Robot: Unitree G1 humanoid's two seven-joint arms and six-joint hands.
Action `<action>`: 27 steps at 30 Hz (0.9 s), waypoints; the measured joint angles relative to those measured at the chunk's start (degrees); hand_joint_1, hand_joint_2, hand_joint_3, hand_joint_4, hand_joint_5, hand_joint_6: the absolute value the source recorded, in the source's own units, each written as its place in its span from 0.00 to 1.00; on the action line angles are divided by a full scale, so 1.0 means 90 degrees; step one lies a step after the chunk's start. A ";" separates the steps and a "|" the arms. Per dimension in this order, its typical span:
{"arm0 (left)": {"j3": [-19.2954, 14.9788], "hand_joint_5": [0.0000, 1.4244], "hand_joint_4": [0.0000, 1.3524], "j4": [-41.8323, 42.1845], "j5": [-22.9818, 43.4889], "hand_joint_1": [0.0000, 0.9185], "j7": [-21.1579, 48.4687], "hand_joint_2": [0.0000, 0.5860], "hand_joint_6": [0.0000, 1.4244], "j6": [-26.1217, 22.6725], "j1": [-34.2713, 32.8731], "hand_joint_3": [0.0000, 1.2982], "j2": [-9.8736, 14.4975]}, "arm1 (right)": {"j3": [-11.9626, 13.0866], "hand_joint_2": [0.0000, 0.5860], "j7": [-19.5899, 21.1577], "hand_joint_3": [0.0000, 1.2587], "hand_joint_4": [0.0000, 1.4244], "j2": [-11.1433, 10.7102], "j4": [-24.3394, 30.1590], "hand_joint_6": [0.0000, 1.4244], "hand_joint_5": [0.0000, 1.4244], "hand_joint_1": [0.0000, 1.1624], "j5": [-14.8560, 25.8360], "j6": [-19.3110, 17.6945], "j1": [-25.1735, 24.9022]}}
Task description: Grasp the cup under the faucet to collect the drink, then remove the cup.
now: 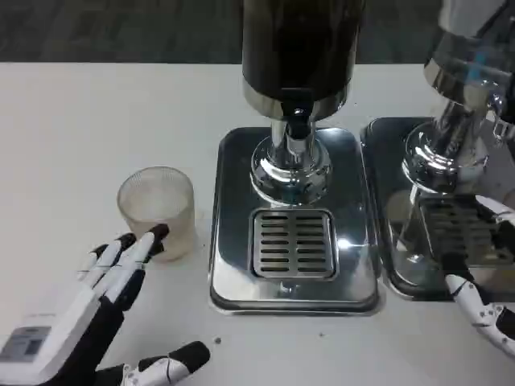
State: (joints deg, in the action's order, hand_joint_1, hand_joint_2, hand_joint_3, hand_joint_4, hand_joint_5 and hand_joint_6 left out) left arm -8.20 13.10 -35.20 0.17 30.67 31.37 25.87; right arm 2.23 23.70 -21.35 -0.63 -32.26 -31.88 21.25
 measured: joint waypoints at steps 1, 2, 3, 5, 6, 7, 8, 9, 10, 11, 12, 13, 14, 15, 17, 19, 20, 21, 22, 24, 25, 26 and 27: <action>0.0003 0.00 0.00 0.0000 -0.0001 0.00 0.0000 0.16 0.00 0.0000 0.0002 0.00 0.0000 | 0.0000 0.67 0.0000 0.22 0.16 0.0000 0.0000 0.27 0.18 0.32 0.0000 0.0000 0.0000; 0.0004 0.00 0.00 0.0000 0.0000 0.00 -0.0001 0.16 0.00 0.0000 0.0007 0.00 0.0000 | 0.0000 0.67 -0.0002 0.22 0.16 0.0000 0.0000 0.28 0.18 0.32 0.0001 0.0000 0.0000; 0.0004 0.00 0.00 0.0000 0.0000 0.00 -0.0006 0.16 0.00 -0.0001 0.0015 0.00 0.0000 | 0.0000 0.67 -0.0012 0.22 0.16 0.0000 0.0000 0.28 0.18 0.32 0.0002 0.0000 0.0000; 0.0004 0.00 0.00 -0.0002 0.0001 0.00 -0.0039 0.16 0.00 0.0000 0.0023 0.00 0.0000 | 0.0000 0.67 -0.0045 0.22 0.16 0.0001 0.0000 0.28 0.18 0.32 0.0004 0.0000 -0.0001; 0.0004 0.00 0.00 -0.0003 0.0001 0.00 -0.0055 0.16 0.00 0.0000 0.0027 0.00 0.0000 | 0.0000 0.67 -0.0052 0.22 0.16 0.0001 0.0000 0.28 0.18 0.32 0.0005 0.0000 -0.0001; 0.0003 0.00 0.00 -0.0006 0.0001 0.00 -0.0081 0.16 0.00 0.0001 0.0031 0.00 0.0000 | 0.0001 0.67 -0.0058 0.22 0.16 0.0001 0.0000 0.28 0.18 0.32 0.0005 0.0000 -0.0002; 0.0003 0.00 0.00 -0.0008 0.0003 0.00 -0.0102 0.16 0.00 0.0001 0.0036 0.00 0.0000 | 0.0001 0.67 -0.0063 0.22 0.16 0.0001 0.0000 0.28 0.18 0.32 0.0006 0.0000 -0.0002; 0.0003 0.00 0.00 -0.0010 0.0004 0.00 -0.0130 0.16 0.00 0.0002 0.0046 0.00 0.0000 | 0.0002 0.67 -0.0076 0.22 0.17 0.0001 0.0000 0.28 0.19 0.32 0.0007 0.0000 -0.0003; 0.0003 0.00 0.00 -0.0011 0.0005 0.00 -0.0150 0.16 0.00 0.0003 0.0053 0.00 0.0000 | 0.0003 0.67 -0.0080 0.22 0.17 0.0001 0.0000 0.28 0.19 0.32 0.0007 0.0000 -0.0003; 0.0003 0.00 0.00 -0.0011 0.0008 0.00 -0.0168 0.16 0.00 0.0003 0.0059 0.00 0.0000 | 0.0004 0.67 -0.0083 0.22 0.17 0.0001 0.0000 0.28 0.19 0.32 0.0009 0.0000 -0.0004; 0.0003 0.00 0.00 -0.0011 0.0011 0.00 -0.0170 0.16 0.00 0.0003 0.0060 0.00 0.0000 | 0.0004 0.67 -0.0088 0.22 0.17 0.0003 0.0000 0.28 0.19 0.32 0.0010 0.0000 -0.0004; 0.0003 0.00 0.00 -0.0012 0.0012 0.00 -0.0170 0.16 0.00 0.0003 0.0061 0.00 0.0000 | 0.0005 0.67 -0.0093 0.22 0.17 0.0003 0.0000 0.28 0.19 0.32 0.0011 0.0000 -0.0004; 0.0003 0.00 0.00 -0.0013 0.0016 0.00 -0.0171 0.15 0.00 0.0004 0.0061 0.00 0.0000 | 0.0005 0.67 -0.0095 0.22 0.17 0.0003 0.0000 0.28 0.19 0.32 0.0011 0.0000 -0.0005; 0.0003 0.00 0.00 -0.0024 0.0044 0.00 -0.0175 0.15 0.00 0.0016 0.0061 0.00 0.0000 | 0.0006 0.67 -0.0096 0.22 0.17 0.0005 0.0000 0.28 0.19 0.32 0.0011 0.0000 -0.0005; -0.0003 0.00 0.00 -0.0063 0.0128 0.00 -0.0262 0.13 0.00 0.0092 0.0057 0.00 -0.0001 | 0.0008 0.67 -0.0097 0.22 0.17 0.0007 0.0000 0.28 0.19 0.32 0.0012 0.0000 -0.0006; -0.0010 0.00 0.00 -0.0101 0.0162 0.00 -0.0346 0.13 0.00 0.0194 0.0050 0.00 -0.0002 | 0.0010 0.67 -0.0100 0.22 0.17 0.0011 0.0000 0.29 0.19 0.32 0.0016 0.0001 -0.0007; -0.0022 0.00 0.00 -0.0140 0.0226 0.00 -0.0412 0.13 0.00 0.0289 0.0039 0.00 -0.0005 | 0.0010 0.67 -0.0108 0.22 0.17 0.0019 0.0000 0.29 0.19 0.32 0.0019 0.0002 -0.0007; -0.0037 0.00 0.00 -0.0172 0.0284 0.00 -0.0460 0.13 0.00 0.0344 0.0022 0.00 -0.0006 | 0.0009 0.67 -0.0113 0.22 0.17 0.0028 0.0001 0.29 0.19 0.32 0.0019 0.0005 -0.0007; -0.0065 0.00 0.00 -0.0213 0.0359 0.00 -0.0518 0.11 0.00 0.0402 -0.0003 0.00 -0.0006 | 0.0008 0.67 -0.0120 0.22 0.17 0.0043 0.0002 0.29 0.19 0.32 0.0019 0.0012 -0.0009; -0.0186 0.00 0.00 -0.0318 0.0430 0.00 -0.0594 0.11 0.00 0.0464 -0.0079 0.00 -0.0004 | 0.0005 0.67 -0.0159 0.22 0.18 0.0059 0.0009 0.30 0.20 0.32 0.0018 0.0022 -0.0009; -0.0205 0.00 0.00 -0.0344 0.0439 0.00 -0.0608 0.11 0.00 0.0469 -0.0088 0.00 -0.0003 | 0.0005 0.67 -0.0174 0.22 0.18 0.0060 0.0015 0.30 0.20 0.32 0.0017 0.0027 -0.0009; -0.0212 0.00 0.00 -0.0396 0.0477 0.00 -0.0613 0.11 0.00 0.0492 -0.0111 0.00 0.0000 | 0.0005 0.67 -0.0182 0.22 0.18 0.0066 0.0029 0.30 0.20 0.32 0.0014 0.0045 -0.0007; -0.0231 0.00 0.00 -0.0520 0.0581 0.00 -0.0615 0.10 0.00 0.0550 -0.0182 0.00 0.0007 | 0.0002 0.67 -0.0188 0.22 0.18 0.0095 0.0073 0.30 0.20 0.32 0.0003 0.0098 -0.0005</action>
State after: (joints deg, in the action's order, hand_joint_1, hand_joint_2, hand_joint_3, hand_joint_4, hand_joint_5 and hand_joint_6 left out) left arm -10.28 8.42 -29.97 -5.37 35.63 29.73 25.93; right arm 2.25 22.01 -20.49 0.03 -32.24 -31.00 21.20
